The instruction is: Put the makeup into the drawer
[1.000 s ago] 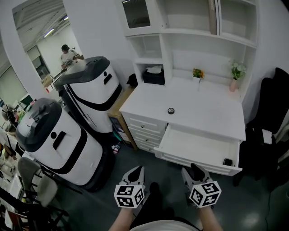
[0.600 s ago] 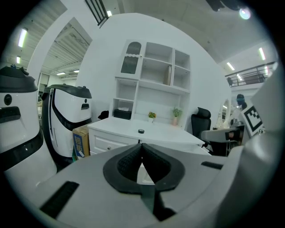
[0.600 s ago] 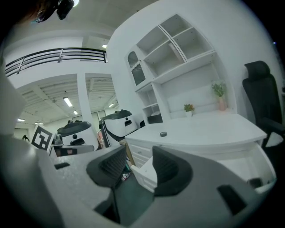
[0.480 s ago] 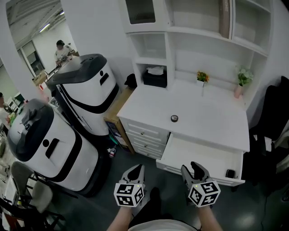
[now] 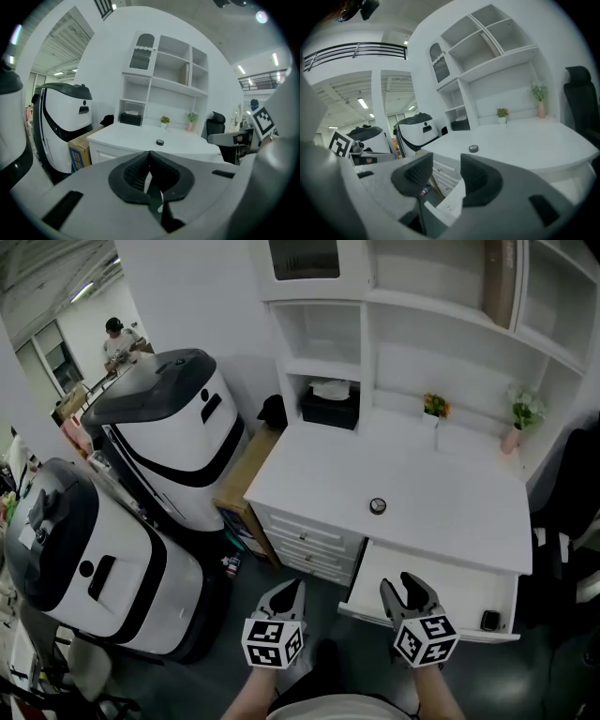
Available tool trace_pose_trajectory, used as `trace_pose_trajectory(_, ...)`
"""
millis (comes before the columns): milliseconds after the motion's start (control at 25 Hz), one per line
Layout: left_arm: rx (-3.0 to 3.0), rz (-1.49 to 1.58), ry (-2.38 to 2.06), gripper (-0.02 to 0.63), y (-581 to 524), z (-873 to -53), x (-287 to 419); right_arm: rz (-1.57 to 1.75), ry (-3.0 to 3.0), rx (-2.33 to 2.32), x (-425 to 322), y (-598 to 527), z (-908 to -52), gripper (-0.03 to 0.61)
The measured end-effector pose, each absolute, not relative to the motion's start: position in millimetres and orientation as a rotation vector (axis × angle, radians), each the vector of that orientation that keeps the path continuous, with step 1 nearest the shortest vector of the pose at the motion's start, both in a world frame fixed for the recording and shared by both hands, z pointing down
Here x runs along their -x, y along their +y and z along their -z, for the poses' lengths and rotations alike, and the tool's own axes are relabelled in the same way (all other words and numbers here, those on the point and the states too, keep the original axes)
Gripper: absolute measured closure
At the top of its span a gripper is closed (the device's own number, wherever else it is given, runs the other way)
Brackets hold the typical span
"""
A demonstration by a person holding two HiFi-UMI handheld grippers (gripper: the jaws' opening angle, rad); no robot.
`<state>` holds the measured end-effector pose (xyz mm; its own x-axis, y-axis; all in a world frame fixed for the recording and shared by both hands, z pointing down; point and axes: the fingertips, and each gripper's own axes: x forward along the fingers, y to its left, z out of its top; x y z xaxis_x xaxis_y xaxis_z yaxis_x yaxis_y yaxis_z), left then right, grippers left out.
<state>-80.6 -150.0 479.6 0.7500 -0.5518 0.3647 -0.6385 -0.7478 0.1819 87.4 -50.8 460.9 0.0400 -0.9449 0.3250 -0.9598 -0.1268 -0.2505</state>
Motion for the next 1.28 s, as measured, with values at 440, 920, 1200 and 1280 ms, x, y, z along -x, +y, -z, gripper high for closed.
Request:
trace_pose_trajectory(440,-2.676,-0.391,-0.819,0.612,-206,-476,60,-0.720,-1.939,-2.280,-97,-94,-470,0.411)
trace_pose_trajectory(920,-2.670,-0.428,-0.776,0.611,-222,-487,53,-0.699,-1.916,-2.271,-108,-117,-473,0.411)
trace_pose_trajectory(1200,-2.673,-0.470,-0.753,0.611,-228,-495,36,-0.738,-1.899,-2.271,-138,-131,-486,0.411)
trace_pose_trajectory(1280,-2.673,-0.488,-0.748,0.612,-232,-497,31,-0.744,-1.897,-2.261,-145,-139,-491,0.411)
